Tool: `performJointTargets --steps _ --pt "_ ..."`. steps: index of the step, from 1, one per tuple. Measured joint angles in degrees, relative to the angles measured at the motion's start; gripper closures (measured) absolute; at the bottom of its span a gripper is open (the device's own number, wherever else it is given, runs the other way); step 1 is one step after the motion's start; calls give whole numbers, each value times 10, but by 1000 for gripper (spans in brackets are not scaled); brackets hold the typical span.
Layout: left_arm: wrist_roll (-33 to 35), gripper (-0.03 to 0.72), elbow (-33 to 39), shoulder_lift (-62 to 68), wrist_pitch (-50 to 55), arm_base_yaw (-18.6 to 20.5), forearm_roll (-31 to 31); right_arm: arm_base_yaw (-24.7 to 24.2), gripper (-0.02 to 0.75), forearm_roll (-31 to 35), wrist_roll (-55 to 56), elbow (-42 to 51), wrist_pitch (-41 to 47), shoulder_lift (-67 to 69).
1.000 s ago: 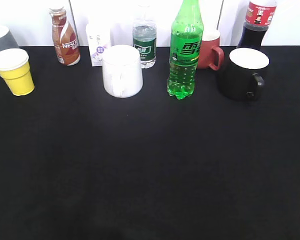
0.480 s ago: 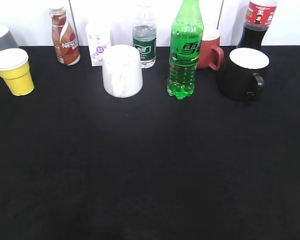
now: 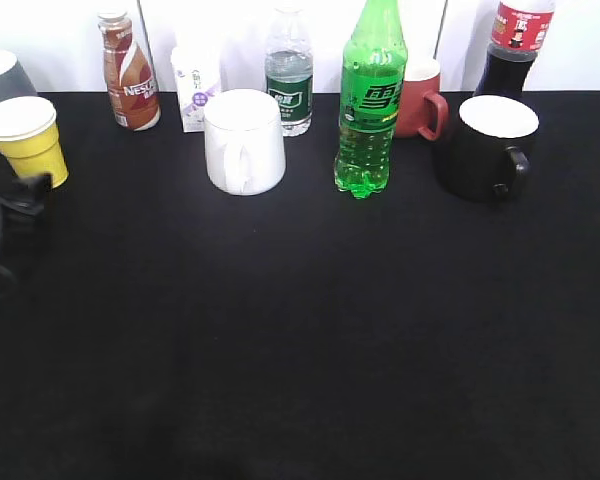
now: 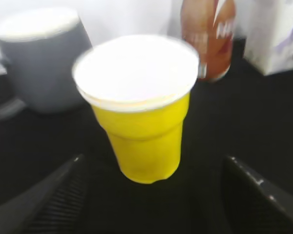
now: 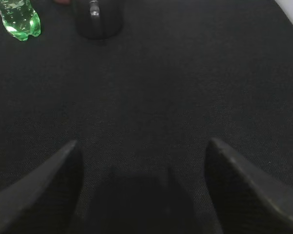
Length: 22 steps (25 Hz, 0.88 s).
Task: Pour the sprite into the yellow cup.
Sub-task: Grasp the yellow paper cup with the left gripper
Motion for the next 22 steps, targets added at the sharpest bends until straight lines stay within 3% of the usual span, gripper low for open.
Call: performJointTargets --steps 13,18,22 --pt "-2 49 -196 186 -56 1 -18 0 153 0 0 0 0 0" --pt "-5 62 -210 216 -119 1 -8 0 153 0 0 0 0 0" --pt "-4 113 -210 220 -132 1 1 0 153 0 0 0 0 0"
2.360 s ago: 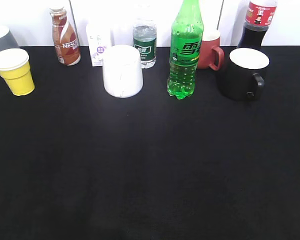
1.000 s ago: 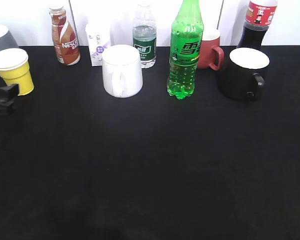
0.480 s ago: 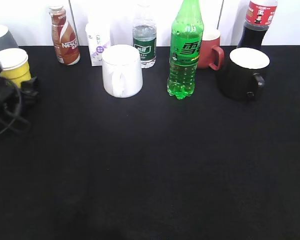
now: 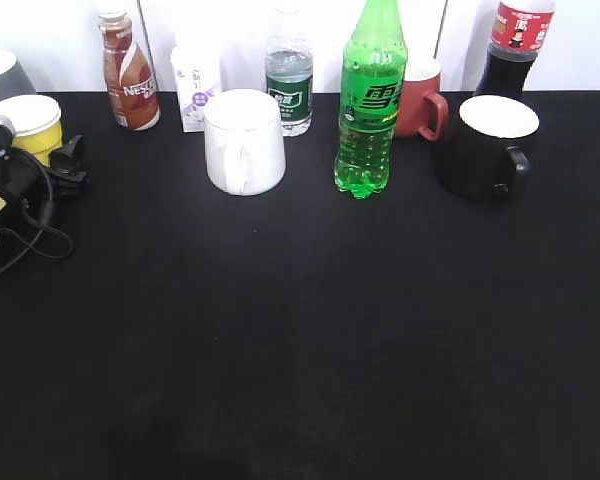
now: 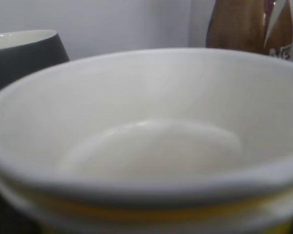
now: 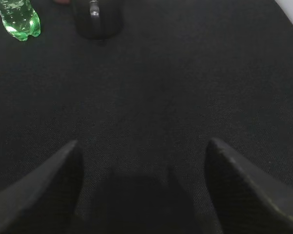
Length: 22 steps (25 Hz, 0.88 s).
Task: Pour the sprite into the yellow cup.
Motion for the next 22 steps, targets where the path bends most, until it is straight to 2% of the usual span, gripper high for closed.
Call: performJointTargets --steps 1,5,9,12,15,17,20,22 --pt "0 123 0 1 -1 0 0 0 153 0 0 0 0 0" --pt "0 239 0 1 -2 0 2 0 153 0 0 0 0 0" --pt "2 250 12 -8 -1 0 15 0 153 0 0 0 0 0" --pt "2 251 78 -85 6 0 39 0 153 0 0 0 0 0" --pt "2 251 155 -191 6 0 123 0 153 4 0 -3 -6 0" --pt "2 251 210 -257 6 -1 153 0 153 8 -1 -11 -82 25" --pt "-15 251 284 -317 5 -1 182 0 153 -19 -1 41 -307 111" --pt "-23 251 294 -320 6 -1 200 0 153 -30 -1 72 -426 199"
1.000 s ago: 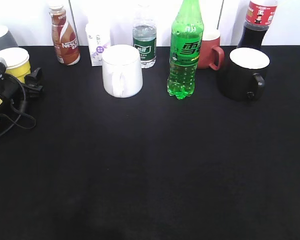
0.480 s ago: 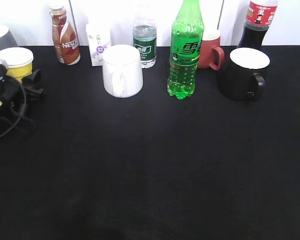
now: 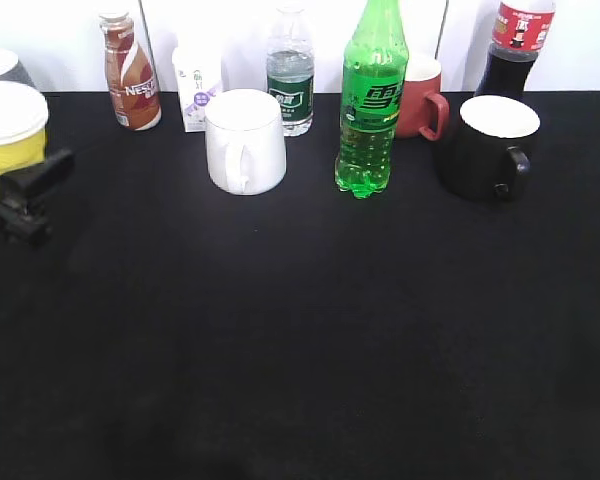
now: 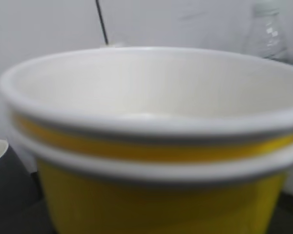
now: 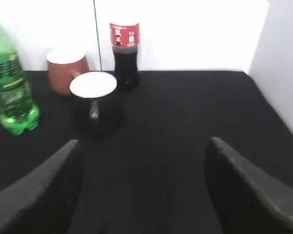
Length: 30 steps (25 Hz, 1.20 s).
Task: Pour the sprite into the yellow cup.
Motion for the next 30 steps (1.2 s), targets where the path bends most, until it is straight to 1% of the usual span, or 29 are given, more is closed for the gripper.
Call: performJointTargets --steps 2,6,8,9,10,11,12,13,14,15,16,17,19,20,22,24,26,30 --pt "-3 251 0 0 0 0 8 0 153 -1 0 18 -142 108" --pt "-3 252 0 0 0 0 9 0 153 -3 6 20 -425 339" --pt "-4 252 0 0 0 0 9 2 153 -51 8 20 -530 429" --pt "-4 252 0 0 0 0 8 20 153 -52 8 19 -547 466" --pt "-4 252 0 0 0 0 8 61 153 -22 2 17 -553 492" --pt "-4 252 0 0 0 0 8 114 153 41 -30 14 -558 514" --pt "-4 252 0 0 0 0 8 176 153 141 -91 3 -561 540" --pt "-4 252 0 0 0 0 8 247 153 257 -158 -13 -566 568" --pt "-4 252 0 0 0 0 7 307 153 363 -221 -35 -588 604" --pt "-4 252 0 0 0 0 7 362 153 431 -254 -54 -630 641" --pt "-4 252 0 0 0 0 7 397 153 454 -268 -73 -668 684" --pt "-4 252 0 0 0 0 7 418 153 463 -271 -95 -691 722" --pt "-4 252 0 0 0 0 7 428 153 466 -259 -132 -718 788" --pt "-5 252 0 0 0 0 7 428 148 469 -229 -141 -746 809" --pt "-5 253 0 0 0 0 7 428 104 473 -191 -156 -779 837" --pt "-5 253 0 0 0 0 7 423 80 472 -187 -174 -785 859" --pt "-5 253 0 0 0 0 8 417 78 471 -185 -197 -787 876" --pt "-5 253 0 0 0 0 22 417 78 449 -188 -243 -753 899"
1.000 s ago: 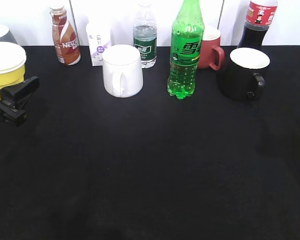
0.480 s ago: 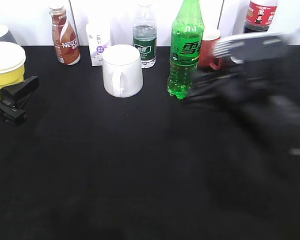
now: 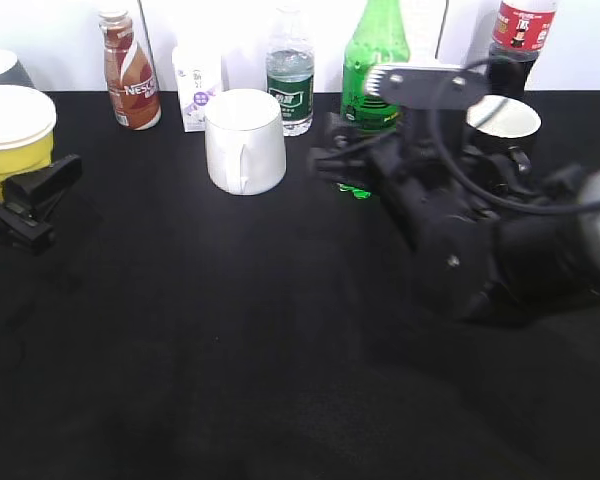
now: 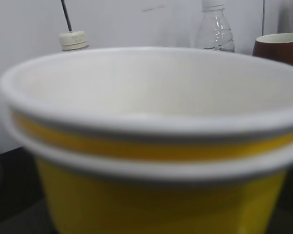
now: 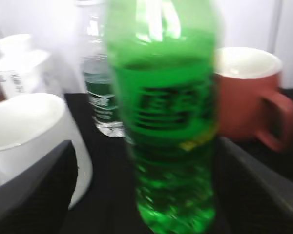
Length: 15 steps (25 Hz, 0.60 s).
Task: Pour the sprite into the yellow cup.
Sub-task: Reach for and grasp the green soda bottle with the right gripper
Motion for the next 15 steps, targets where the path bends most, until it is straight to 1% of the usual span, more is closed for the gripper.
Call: performJointTargets --steps 3,7,9,11,15 --pt "-1 253 0 0 0 0 3 -11 78 -2 -7 -18 8 24" --pt "-1 253 0 0 0 0 4 -44 78 -11 -8 -54 13 53" --pt "-1 253 0 0 0 0 4 -56 78 -29 -8 -70 13 72" --pt "-1 253 0 0 0 0 5 -58 81 -46 -9 -87 14 93" --pt "-1 253 0 -2 0 0 5 -60 97 -50 -9 -138 3 144"
